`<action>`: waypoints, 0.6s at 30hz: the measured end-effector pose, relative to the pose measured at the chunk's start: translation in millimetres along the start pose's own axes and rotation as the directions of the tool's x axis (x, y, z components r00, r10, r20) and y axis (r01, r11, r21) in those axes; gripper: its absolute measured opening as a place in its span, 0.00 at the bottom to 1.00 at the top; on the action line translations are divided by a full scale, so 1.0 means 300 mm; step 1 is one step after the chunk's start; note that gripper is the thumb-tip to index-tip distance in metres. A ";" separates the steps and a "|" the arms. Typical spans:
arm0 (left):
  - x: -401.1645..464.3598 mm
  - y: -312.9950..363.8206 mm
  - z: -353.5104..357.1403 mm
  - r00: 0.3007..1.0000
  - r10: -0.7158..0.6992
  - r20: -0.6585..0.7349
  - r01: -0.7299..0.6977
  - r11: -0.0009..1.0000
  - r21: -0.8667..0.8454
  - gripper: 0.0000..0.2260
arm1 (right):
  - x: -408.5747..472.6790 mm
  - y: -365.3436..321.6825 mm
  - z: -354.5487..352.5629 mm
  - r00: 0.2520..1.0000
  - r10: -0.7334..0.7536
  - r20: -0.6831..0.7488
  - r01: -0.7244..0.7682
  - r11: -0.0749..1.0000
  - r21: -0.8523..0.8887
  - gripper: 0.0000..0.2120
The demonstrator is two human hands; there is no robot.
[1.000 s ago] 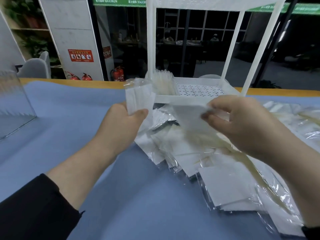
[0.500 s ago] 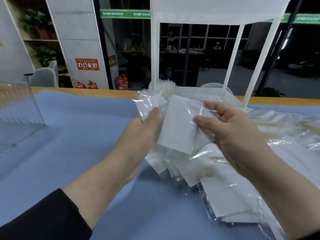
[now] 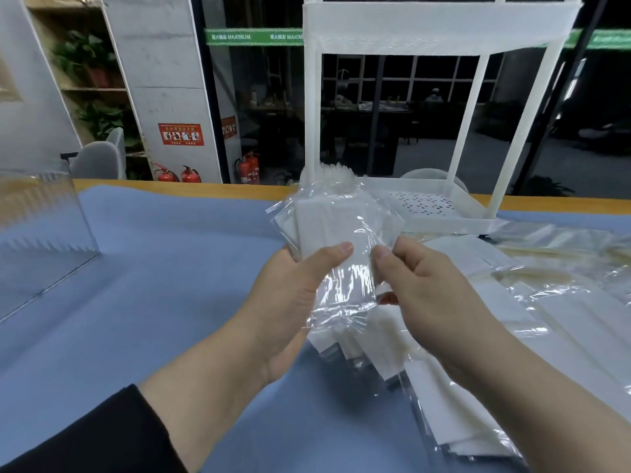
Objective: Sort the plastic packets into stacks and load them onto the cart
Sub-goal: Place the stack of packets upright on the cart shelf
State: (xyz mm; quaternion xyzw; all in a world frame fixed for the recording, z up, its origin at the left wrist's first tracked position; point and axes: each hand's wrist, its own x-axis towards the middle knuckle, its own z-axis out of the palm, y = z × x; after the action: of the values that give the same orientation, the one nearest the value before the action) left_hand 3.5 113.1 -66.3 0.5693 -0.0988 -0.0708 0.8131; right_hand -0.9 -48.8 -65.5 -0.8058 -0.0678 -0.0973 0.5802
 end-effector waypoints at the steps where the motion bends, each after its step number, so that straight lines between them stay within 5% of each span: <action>1: -0.001 -0.004 0.004 1.000 0.010 0.004 -0.010 1.000 0.014 0.12 | -0.002 -0.001 0.005 1.000 -0.028 0.000 0.028 0.999 -0.045 0.15; 5: 0.008 -0.009 -0.005 1.000 0.029 0.005 -0.029 0.999 0.032 0.15 | -0.006 -0.021 0.000 0.992 -0.126 -0.027 0.122 0.984 -0.128 0.16; 10: -0.002 -0.017 0.004 0.999 0.029 0.022 -0.032 0.993 0.116 0.12 | -0.033 -0.045 0.002 0.976 -0.182 0.120 0.193 0.977 -0.091 0.16; 14: 0.008 -0.003 -0.013 0.995 0.088 -0.038 -0.083 0.989 0.119 0.13 | -0.032 -0.040 -0.001 0.980 -0.155 0.121 0.176 0.967 -0.184 0.07; 18: 0.001 0.013 -0.003 0.999 0.051 0.006 -0.051 0.989 0.139 0.13 | -0.028 -0.032 0.012 0.978 -0.158 0.134 0.167 0.984 -0.061 0.04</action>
State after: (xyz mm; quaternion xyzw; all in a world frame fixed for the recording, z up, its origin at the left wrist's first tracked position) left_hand 3.9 115.3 -62.9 0.6216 -0.1191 -0.0437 0.7730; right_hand -10.8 -42.2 -59.7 -0.8224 -0.1670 -0.0947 0.5356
